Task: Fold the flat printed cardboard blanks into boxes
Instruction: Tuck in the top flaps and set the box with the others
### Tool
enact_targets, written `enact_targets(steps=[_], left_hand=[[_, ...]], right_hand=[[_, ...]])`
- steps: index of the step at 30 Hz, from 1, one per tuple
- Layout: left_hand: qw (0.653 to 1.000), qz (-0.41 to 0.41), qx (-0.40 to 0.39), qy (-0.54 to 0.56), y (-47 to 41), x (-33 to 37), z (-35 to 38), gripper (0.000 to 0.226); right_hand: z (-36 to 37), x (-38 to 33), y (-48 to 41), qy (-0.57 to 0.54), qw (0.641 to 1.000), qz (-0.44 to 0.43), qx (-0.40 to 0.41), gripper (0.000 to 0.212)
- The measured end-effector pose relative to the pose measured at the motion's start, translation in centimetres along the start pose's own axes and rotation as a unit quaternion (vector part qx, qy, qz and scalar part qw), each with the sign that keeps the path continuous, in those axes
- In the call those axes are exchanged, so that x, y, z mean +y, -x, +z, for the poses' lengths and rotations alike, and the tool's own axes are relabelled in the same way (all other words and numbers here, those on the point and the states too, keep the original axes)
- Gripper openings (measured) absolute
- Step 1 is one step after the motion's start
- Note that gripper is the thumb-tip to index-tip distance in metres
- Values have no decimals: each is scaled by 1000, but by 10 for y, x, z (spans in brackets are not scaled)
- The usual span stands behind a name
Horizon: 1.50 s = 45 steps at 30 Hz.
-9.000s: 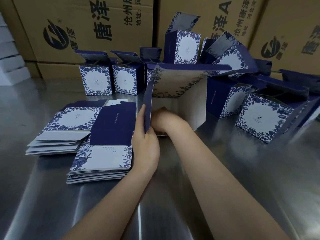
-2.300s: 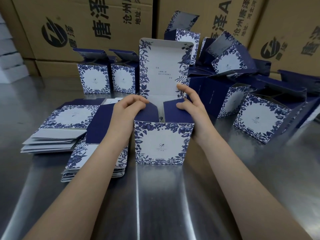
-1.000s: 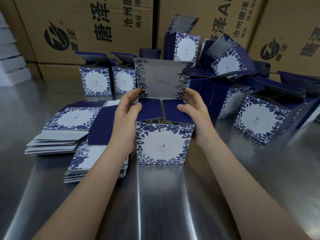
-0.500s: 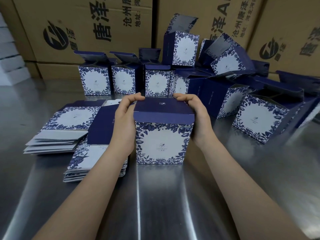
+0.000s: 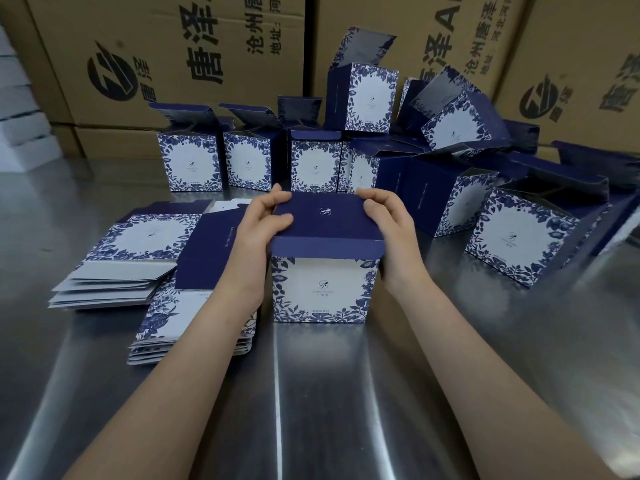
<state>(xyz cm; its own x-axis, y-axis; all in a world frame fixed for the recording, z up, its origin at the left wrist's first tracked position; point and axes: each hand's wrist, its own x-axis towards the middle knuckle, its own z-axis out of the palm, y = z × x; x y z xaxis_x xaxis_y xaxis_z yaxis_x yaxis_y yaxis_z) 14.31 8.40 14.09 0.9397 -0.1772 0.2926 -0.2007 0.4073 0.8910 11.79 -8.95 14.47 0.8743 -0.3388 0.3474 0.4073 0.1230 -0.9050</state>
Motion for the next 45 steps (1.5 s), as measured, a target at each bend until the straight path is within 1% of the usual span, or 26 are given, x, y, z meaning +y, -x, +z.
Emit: enact_targets(steps=[3, 5, 8, 10, 13, 16, 17, 19, 20, 21, 24, 27, 31, 32, 39, 45], left_hand=[[1000, -7, -12, -23, 0, 2, 1, 36], [999, -5, -7, -47, 1, 4, 3, 34], [994, 28, 28, -101, 4, 4, 3, 20], [985, 66, 64, -143, 4, 2, 2, 17], [976, 97, 98, -171, 4, 1, 1, 14], [969, 94, 91, -210, 3, 1, 0, 11], [970, 83, 74, -218, 4, 2, 1, 17], [973, 54, 30, -224, 5, 0, 0, 50], [972, 40, 15, -229, 5, -1, -1, 59], [972, 33, 4, -232, 5, -1, -1, 60], [973, 34, 2, -229, 5, -1, -2, 58], [970, 59, 31, -234, 6, 1, 0, 49], [945, 119, 74, -295, 12, 1, 6, 34], [942, 125, 77, -302, 13, 0, 7, 33], [954, 111, 82, -267, 14, -1, 13, 30], [945, 162, 74, -276, 14, -4, 15, 27]], right_hand=[[-4, 1, -4, 37, 997, -37, 55, 11], [-6, 0, -5, 52, 994, -59, 71, 11], [-5, 0, -4, 59, 994, -57, 71, 14], [-4, 0, -3, 69, 994, -51, 68, 18], [-3, 0, 2, 82, 994, -64, 18, 19], [-4, 4, 7, 131, 987, -79, -57, 22], [-5, 5, 8, 145, 984, -77, -73, 21], [-8, 7, 8, 158, 981, -69, -91, 19], [-9, 8, 8, 158, 981, -67, -95, 21], [-10, 9, 8, 154, 981, -68, -95, 22], [-10, 10, 8, 132, 986, -72, -74, 24], [-8, 11, 9, 112, 988, -91, -47, 24], [-7, 9, 10, 99, 990, -98, -30, 27], [-6, 8, 10, 97, 990, -96, -27, 27], [-2, 6, 10, 110, 989, -101, -18, 25], [-5, 4, 9, 112, 990, -85, -31, 26]])
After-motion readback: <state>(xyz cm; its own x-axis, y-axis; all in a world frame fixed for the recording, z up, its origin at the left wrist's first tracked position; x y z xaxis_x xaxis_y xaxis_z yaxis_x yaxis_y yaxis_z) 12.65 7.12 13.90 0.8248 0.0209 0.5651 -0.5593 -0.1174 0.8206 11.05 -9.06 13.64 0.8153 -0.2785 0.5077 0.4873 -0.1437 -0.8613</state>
